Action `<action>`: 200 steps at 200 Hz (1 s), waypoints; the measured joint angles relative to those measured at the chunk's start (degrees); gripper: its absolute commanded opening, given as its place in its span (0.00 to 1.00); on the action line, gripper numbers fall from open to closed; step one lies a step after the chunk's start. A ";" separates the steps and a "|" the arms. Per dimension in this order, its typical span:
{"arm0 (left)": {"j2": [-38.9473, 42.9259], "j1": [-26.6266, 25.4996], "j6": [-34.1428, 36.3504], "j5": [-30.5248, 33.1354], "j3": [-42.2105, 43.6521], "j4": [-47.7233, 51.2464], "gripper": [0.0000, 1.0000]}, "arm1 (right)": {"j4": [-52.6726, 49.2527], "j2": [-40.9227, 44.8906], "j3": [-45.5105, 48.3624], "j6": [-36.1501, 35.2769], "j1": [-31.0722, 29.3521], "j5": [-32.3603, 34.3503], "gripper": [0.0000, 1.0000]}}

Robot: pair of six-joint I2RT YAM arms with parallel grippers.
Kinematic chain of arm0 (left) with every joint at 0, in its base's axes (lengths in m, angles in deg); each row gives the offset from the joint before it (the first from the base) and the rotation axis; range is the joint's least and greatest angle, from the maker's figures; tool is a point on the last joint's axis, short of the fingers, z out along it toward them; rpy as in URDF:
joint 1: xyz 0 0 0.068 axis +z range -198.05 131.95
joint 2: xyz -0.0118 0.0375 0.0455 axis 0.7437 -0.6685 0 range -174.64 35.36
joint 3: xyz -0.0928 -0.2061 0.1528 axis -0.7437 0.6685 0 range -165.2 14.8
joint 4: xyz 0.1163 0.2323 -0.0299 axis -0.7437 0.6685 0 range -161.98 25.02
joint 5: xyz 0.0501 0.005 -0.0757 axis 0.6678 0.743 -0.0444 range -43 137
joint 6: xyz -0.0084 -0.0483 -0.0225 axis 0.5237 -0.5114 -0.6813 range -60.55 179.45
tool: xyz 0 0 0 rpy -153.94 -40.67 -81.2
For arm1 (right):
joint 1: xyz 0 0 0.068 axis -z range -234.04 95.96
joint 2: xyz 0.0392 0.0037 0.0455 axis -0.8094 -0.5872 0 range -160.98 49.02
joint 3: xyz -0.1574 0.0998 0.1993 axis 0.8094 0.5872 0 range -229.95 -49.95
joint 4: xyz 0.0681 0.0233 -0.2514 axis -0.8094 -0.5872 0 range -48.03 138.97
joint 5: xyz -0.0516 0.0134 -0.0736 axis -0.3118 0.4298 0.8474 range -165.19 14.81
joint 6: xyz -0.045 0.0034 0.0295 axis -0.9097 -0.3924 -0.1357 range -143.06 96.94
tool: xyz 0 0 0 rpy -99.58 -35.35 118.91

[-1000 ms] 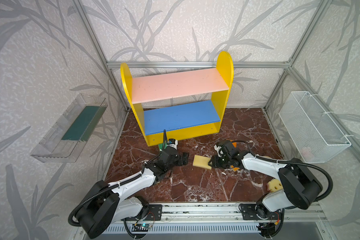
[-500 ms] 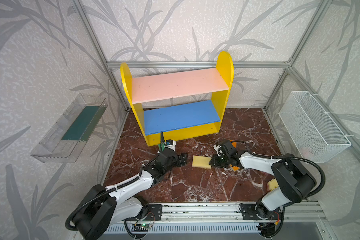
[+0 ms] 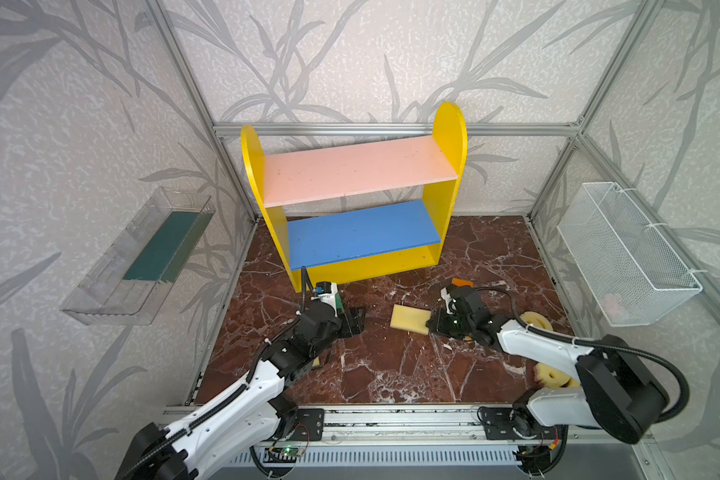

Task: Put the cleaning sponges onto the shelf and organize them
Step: 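Lift the pale yellow sponge with the right gripper toward the blue shelf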

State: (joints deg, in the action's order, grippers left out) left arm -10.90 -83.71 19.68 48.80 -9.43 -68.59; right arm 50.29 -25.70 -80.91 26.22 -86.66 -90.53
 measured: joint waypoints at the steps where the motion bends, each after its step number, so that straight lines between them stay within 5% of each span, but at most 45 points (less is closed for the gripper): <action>1: 0.09 0.00 -0.02 0.02 0.00 0.13 0.87 | 0.07 0.48 0.13 0.33 0.00 0.09 0.00; 76: 2.01 0.00 -1.44 1.07 0.00 5.64 0.86 | 3.26 18.21 3.08 13.88 0.00 10.58 0.00; 200: 0.87 0.00 -3.37 -0.42 1.70 3.43 0.84 | 15.65 0.59 -11.93 27.93 0.00 28.65 0.00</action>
State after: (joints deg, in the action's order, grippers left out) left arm -10.03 -83.71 16.31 48.39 -7.73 -65.15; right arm 65.94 -25.11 -92.84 54.15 -86.66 -61.87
